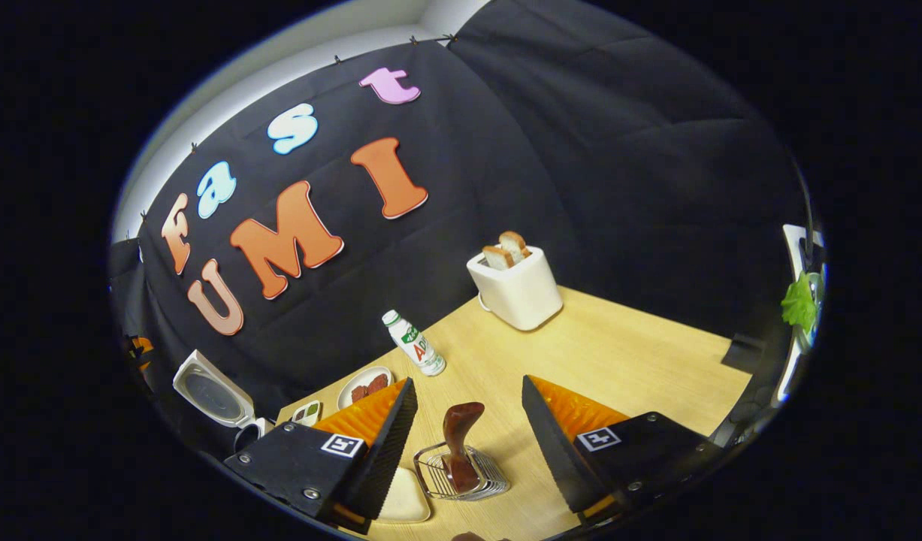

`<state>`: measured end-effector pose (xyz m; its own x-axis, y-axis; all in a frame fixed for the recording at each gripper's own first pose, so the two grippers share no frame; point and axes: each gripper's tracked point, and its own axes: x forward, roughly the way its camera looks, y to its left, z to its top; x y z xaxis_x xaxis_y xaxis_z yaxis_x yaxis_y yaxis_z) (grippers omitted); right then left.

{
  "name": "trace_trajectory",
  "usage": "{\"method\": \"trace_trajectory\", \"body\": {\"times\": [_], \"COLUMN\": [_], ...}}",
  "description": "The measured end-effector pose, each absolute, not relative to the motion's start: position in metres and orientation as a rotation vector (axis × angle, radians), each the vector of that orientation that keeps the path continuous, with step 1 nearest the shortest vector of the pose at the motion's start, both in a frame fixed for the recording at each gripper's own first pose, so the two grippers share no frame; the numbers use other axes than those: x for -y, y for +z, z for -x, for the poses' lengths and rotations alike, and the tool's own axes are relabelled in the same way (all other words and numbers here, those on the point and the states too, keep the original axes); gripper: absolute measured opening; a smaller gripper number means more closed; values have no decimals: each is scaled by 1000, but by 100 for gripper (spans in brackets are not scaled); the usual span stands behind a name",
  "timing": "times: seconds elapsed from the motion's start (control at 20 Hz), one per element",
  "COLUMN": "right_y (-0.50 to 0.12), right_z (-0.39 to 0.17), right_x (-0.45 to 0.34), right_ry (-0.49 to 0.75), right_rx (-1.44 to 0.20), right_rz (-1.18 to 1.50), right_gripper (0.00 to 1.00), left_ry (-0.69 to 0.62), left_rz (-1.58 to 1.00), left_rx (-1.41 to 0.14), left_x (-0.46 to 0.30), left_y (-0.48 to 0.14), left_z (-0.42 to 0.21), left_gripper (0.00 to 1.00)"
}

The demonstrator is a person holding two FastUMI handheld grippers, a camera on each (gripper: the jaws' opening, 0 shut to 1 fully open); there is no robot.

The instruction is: Close the left gripper, press the button to open the rice cooker; take a wooden spoon from the chopstick holder with the right hand, scoop a spoonful of rice and pour it into the rice cooker, then put the wooden spoon back into the chopstick holder.

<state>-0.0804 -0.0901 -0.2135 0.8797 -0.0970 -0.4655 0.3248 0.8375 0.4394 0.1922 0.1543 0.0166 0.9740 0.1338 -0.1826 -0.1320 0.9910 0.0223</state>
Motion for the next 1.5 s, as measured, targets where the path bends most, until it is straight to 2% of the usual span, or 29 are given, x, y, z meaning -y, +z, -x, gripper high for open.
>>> {"method": "trace_trajectory", "body": {"times": [0.3,0.55,0.65,0.9,1.1,1.25,1.4,1.5], "right_y": [-145,-142,-142,-143,-156,-166,-172,-172], "right_z": [112,142,146,136,117,107,96,86], "right_x": [105,112,112,97,86,75,70,66], "right_ry": [-278,-315,-314,-237,-177,-123,-71,-38], "right_rx": [-373,-408,-414,-435,-460,-499,-525,-532], "right_rz": [-396,-367,-377,-364,-321,-310,-291,-273], "right_gripper": [89,90,90,90,91,92,92,92], "left_ry": [95,49,59,52,39,21,35,52], "left_rz": [-113,-45,-45,-51,-42,-30,-37,-27], "left_rx": [-321,-499,-492,-517,-565,-610,-623,-637], "left_x": [-157,-142,-143,-138,-135,-125,-126,-125], "left_y": [-15,-80,-79,-83,-97,-121,-159,-185], "left_z": [-267,-287,-287,-258,-210,-165,-128,-107], "left_gripper": [90,90,91,93,92,93,100,100]}}
